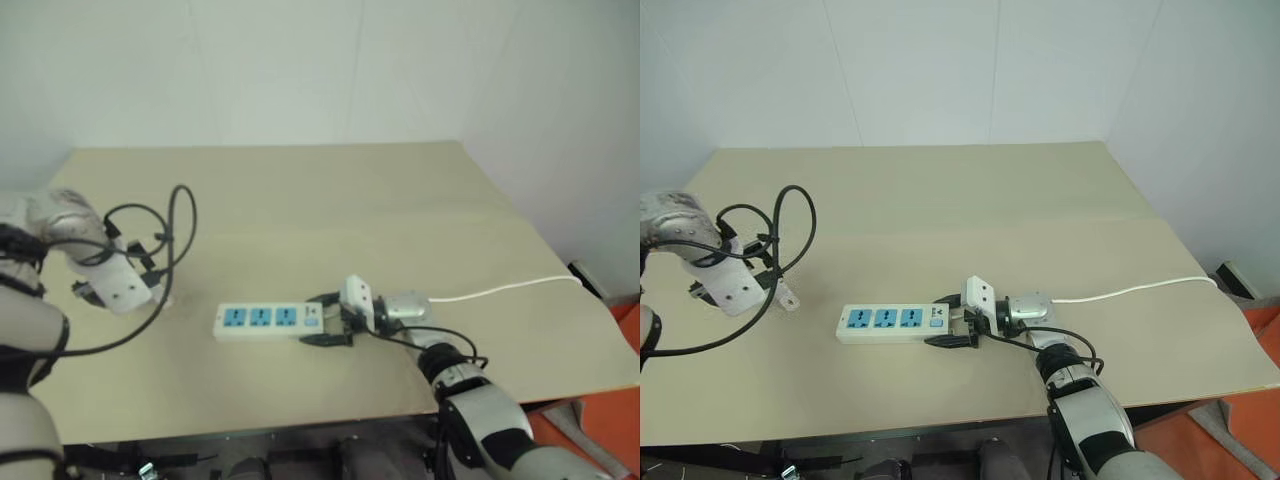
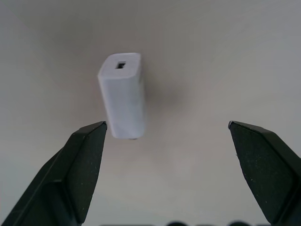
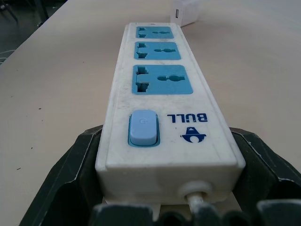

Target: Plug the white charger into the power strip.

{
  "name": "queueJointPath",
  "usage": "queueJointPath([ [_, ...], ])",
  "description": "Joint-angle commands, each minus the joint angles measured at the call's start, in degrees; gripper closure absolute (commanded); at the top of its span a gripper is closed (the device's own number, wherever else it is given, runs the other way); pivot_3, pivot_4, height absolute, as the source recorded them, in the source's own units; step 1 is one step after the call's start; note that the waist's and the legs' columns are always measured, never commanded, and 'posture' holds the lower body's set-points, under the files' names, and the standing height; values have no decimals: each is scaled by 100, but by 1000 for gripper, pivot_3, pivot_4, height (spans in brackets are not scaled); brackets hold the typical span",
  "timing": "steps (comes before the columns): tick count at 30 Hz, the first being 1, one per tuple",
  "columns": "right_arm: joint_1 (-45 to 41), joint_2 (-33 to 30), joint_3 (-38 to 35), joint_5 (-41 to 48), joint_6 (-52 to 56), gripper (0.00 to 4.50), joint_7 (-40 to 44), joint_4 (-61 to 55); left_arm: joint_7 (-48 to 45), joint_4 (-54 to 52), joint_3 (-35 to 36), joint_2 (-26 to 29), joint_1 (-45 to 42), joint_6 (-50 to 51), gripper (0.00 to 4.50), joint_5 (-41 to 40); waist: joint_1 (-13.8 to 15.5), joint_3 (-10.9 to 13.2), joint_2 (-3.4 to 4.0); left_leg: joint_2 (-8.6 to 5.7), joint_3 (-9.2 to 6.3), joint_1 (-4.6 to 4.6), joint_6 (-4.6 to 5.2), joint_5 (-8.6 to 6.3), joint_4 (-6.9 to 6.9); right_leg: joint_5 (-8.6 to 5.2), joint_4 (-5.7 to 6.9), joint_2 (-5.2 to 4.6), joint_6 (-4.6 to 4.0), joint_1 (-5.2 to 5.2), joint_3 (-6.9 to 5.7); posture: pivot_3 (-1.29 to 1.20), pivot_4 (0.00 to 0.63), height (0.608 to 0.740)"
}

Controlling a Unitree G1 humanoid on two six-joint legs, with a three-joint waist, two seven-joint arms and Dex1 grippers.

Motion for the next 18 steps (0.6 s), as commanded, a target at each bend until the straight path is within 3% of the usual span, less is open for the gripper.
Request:
queueJointPath([
  [1, 75, 32, -35, 56, 104, 1092, -134, -91, 522, 105, -101, -21, -295, 49, 0, 329, -4, 0, 0, 0, 0, 0, 0, 0, 0, 0, 0, 0, 0, 0, 0, 0, 150, 740],
  [18, 119, 29, -35, 53, 138, 1092, -242, -168, -29, 441, 163, -357, -179, -16, 0, 42, -6, 0, -1, -1, 3, -2, 0, 0, 0, 0, 3, 2, 1, -4, 3, 0, 150, 740],
])
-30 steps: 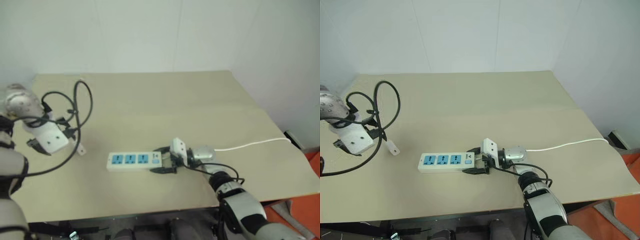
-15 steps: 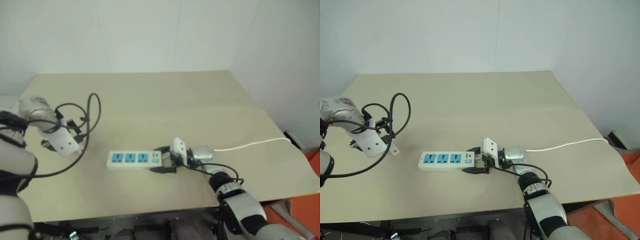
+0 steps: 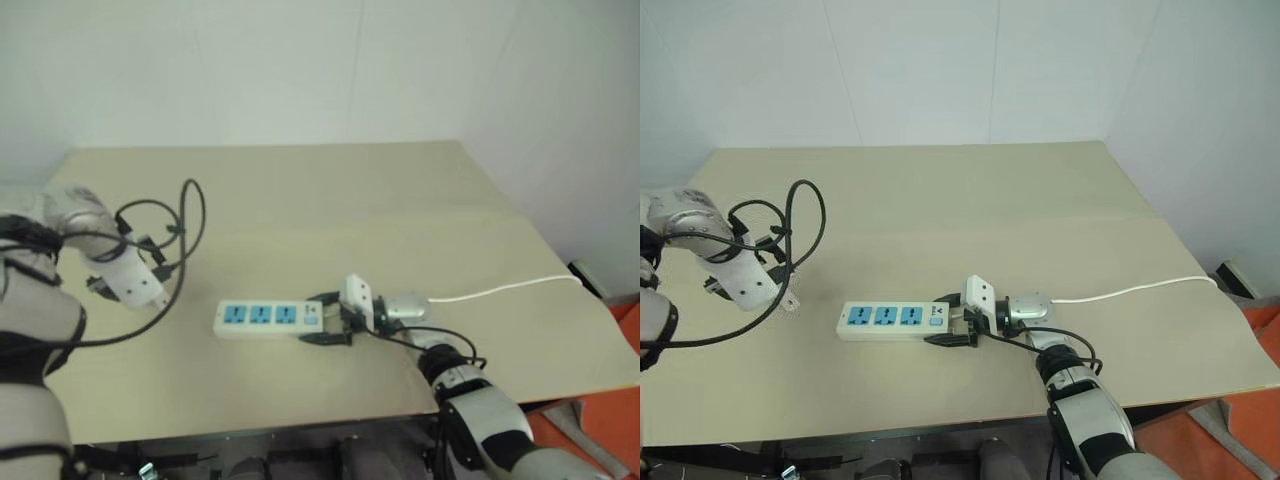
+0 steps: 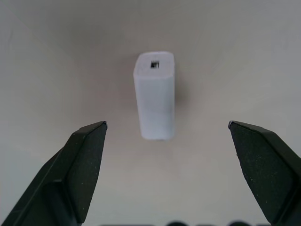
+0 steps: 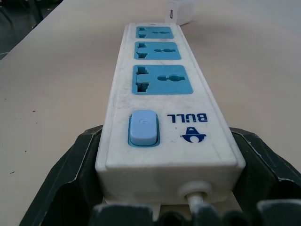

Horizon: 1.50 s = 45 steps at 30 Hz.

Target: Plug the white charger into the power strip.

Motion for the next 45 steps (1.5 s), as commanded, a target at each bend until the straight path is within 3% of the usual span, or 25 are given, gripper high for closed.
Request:
queueJointPath([
  [1, 94, 56, -25, 54, 61, 1092, -144, -83, -77, 7, 113, -41, 48, 86, 0, -139, -2, 0, 0, 0, 0, 0, 0, 0, 0, 0, 1, 0, 0, 0, 0, 0, 150, 740],
  [23, 435, -20, 12, 123, 309, 1092, -337, -599, -218, 29, 226, -367, 541, 465, 0, -342, 14, -1, -1, -1, -1, -2, 0, 0, 1, -1, 2, 0, 1, 0, 2, 0, 150, 740],
  [26, 463, -35, 22, 132, 340, 1092, -343, -654, -230, 19, 235, -377, 570, 479, 604, -347, 21, -1, -1, -1, -1, -2, 0, 0, 2, -1, 2, 0, 2, 0, 2, 0, 150, 740],
  [35, 561, -64, 57, 160, 434, 1092, -359, -842, -118, -5, 172, -369, 578, 596, 3459, -222, 73, -1, -1, -2, 0, -2, 0, 0, 3, -1, 3, 0, 2, 0, 2, 0, 150, 740],
  [45, 599, -75, 89, 152, 484, 1092, -407, -907, -1, -26, 276, -290, 407, 572, 3472, -306, 110, -1, -1, -2, 0, -1, 0, 0, 4, -1, 5, 0, 2, 0, 3, 0, 150, 740],
])
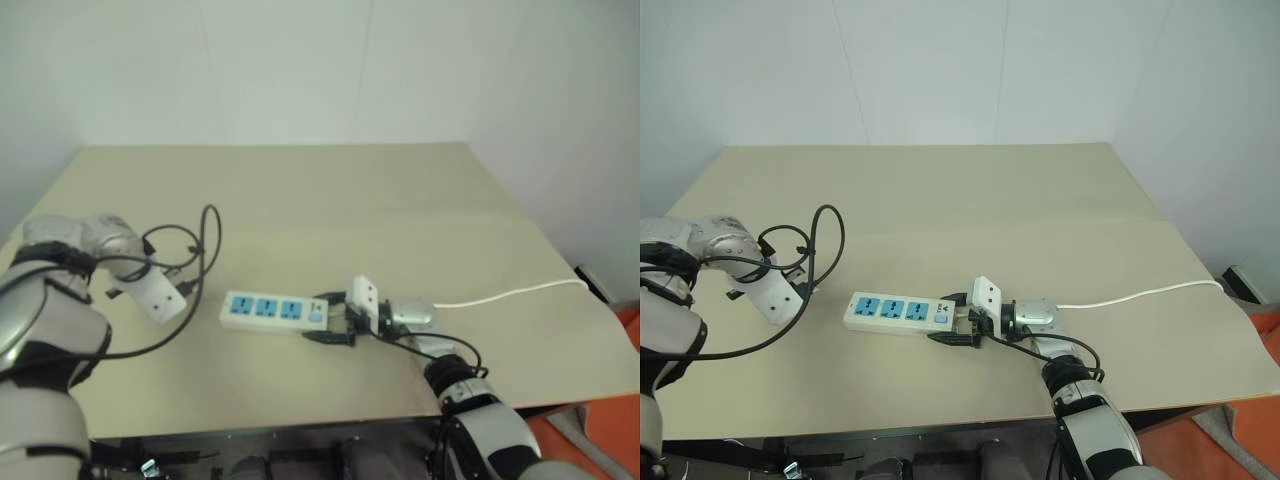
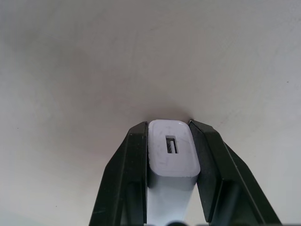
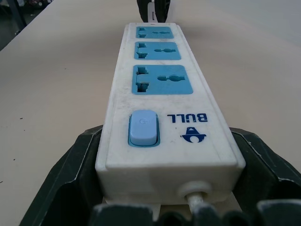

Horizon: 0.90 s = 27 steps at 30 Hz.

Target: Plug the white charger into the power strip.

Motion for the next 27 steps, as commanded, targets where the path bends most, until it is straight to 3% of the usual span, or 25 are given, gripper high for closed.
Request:
queueJointPath([
  [1, 78, 45, 62, 35, 73, 1092, -14, -41, -95, -34, 234, 137, -261, -68, 3472, -240, 2, 0, 0, 0, 0, 0, 0, 0, 0, 0, 0, 0, 0, 0, 0, 0, 150, 740],
  [5, 64, 28, 86, 37, 67, 1092, 66, -27, -782, 20, 840, 160, -391, -215, 3472, -1026, 8, 0, 0, 0, 0, -5, 0, 0, 4, 0, -3, 0, 0, 0, -1, 0, 150, 740],
  [10, -8, 47, 91, 54, 46, 1092, 149, 74, -3417, -95, 2574, -117, -155, 453, 3472, -3480, 2, 0, 0, 0, -1, -4, 0, 0, 4, 0, -2, 1, 0, 0, -3, 0, 150, 740],
  [12, -37, 51, 101, 59, 39, 1092, 206, 124, -3801, -389, 2818, -134, -51, 829, 3472, -4231, -2, 0, 0, 0, -1, -4, 0, 0, 6, 0, -1, 1, 0, 0, -3, 0, 150, 740],
  [15, -73, 54, 110, 66, 31, 1092, 286, 179, -3829, -1007, 2749, -28, 179, 1369, 3472, -5137, -9, 0, 0, 1, -2, -4, 0, 0, 6, 0, 3, 1, 0, 0, -1, 0, 150, 740],
  [21, -128, 25, 150, 80, 40, 1092, 569, 249, -3829, -3016, 3096, 200, 971, 3434, 3472, -7273, 2, 0, 0, 2, -6, -6, 1, 0, 15, -2, 14, 1, 2, 0, 1, 0, 150, 740],
  [27, -92, 10, 193, 46, -5, 1092, 718, 267, -3109, -4917, 4406, -60, 1883, 6008, 3472, -8546, -9, 0, 0, 2, -9, -3, 1, 0, 24, -4, 21, 1, 3, 3, 0, 0, 150, 740],
])
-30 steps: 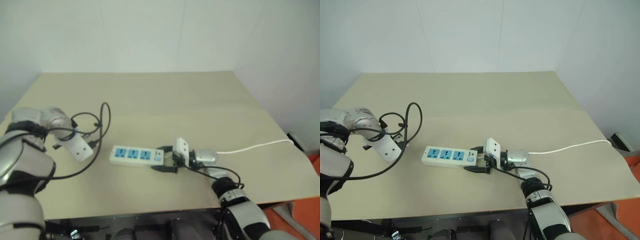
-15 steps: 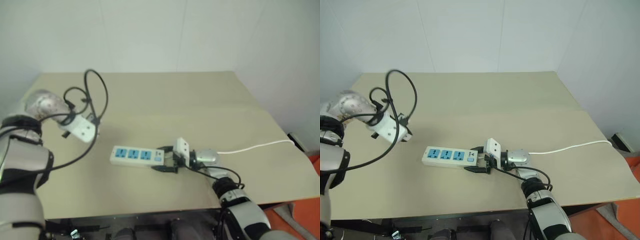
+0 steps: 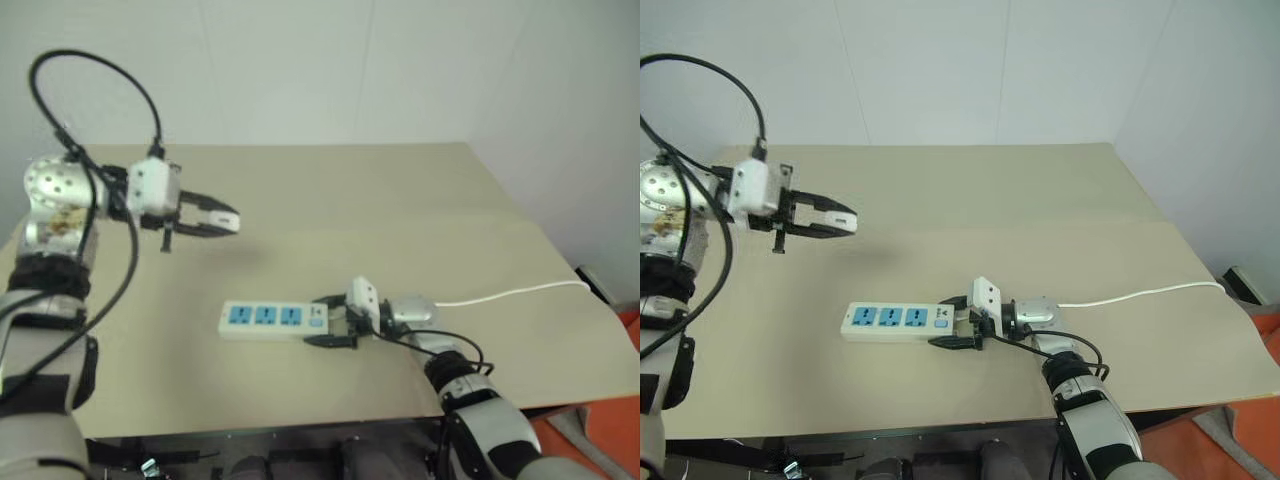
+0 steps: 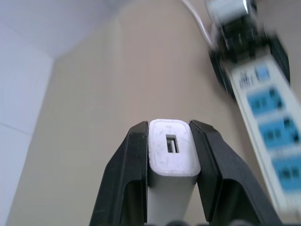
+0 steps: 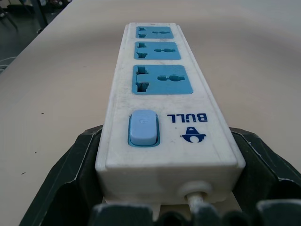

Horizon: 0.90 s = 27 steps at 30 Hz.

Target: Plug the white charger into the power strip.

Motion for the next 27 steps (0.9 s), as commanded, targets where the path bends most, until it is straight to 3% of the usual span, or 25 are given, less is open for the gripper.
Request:
queueJointPath([
  [1, 75, 55, 151, -19, -22, 1092, 177, 35, 629, -1210, 727, -40, 432, 1376, 3472, -754, -4, 0, 0, 0, 0, 2, 0, 0, 0, 0, 2, 0, 0, 0, 1, 0, 150, 740],
  [7, 89, 34, 152, -16, -1, 1092, 257, 40, 1521, -2745, 1341, -293, 1427, 3067, 3472, -1533, 5, 0, 0, 0, -3, 5, 0, 0, 2, 0, 0, 0, -1, 7, -1, 0, 150, 740],
  [16, 45, 19, 201, -38, 34, 1092, 404, 103, 1634, -4079, 1183, -113, 2469, 5040, 3472, -2018, 2, 0, 0, -1, -4, 12, -1, -1, 1, -1, -5, 0, -1, 13, -1, 0, 150, 740],
  [21, 26, 28, 216, -50, 32, 1092, 407, 142, 1003, -3970, 956, 77, 2471, 5126, 3472, -1780, 1, 0, 0, -2, -3, 16, -1, -1, 1, -3, -7, 0, -3, 15, -1, 0, 150, 740],
  [27, 15, 72, 223, -60, 40, 1092, 380, 159, 562, -3481, 720, -357, 2249, 4489, 3472, -1299, 4, 0, 0, -3, -2, 17, -1, -1, 0, -3, -8, 0, -4, 17, -1, 0, 150, 740],
])
